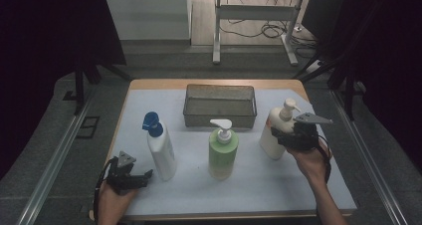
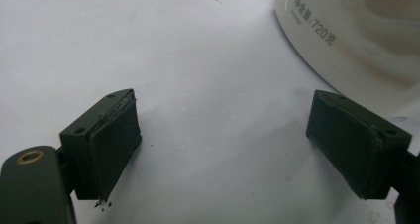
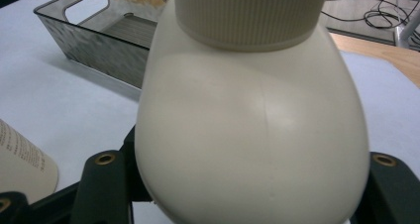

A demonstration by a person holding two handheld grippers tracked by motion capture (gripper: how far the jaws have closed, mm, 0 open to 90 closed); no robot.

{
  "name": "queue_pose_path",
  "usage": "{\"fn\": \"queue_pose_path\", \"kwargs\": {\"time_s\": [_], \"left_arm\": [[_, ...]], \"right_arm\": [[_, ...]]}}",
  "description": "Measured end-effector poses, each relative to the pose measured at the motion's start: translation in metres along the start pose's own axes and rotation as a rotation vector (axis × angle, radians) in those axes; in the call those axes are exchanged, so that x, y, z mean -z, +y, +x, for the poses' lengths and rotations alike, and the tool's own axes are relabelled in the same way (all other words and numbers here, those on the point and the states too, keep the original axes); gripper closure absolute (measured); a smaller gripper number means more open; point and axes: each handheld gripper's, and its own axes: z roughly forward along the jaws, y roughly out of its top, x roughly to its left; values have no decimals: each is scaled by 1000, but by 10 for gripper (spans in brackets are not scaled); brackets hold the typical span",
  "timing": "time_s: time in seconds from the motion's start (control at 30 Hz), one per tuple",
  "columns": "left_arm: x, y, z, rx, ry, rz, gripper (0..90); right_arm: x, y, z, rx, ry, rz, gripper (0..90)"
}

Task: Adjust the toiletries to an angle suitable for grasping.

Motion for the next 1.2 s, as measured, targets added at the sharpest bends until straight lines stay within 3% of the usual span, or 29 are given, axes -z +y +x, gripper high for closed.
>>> {"fn": "queue_pose_path", "kwargs": {"time_s": [0.27, 1.2], "left_arm": [[0, 0, 0, 0, -1, 1, 129], [0, 0, 0, 1, -1, 1, 129]], "right_arm": [[5, 5, 2, 12, 10, 25, 369], [38, 54, 19, 36, 92, -15, 370]]}}
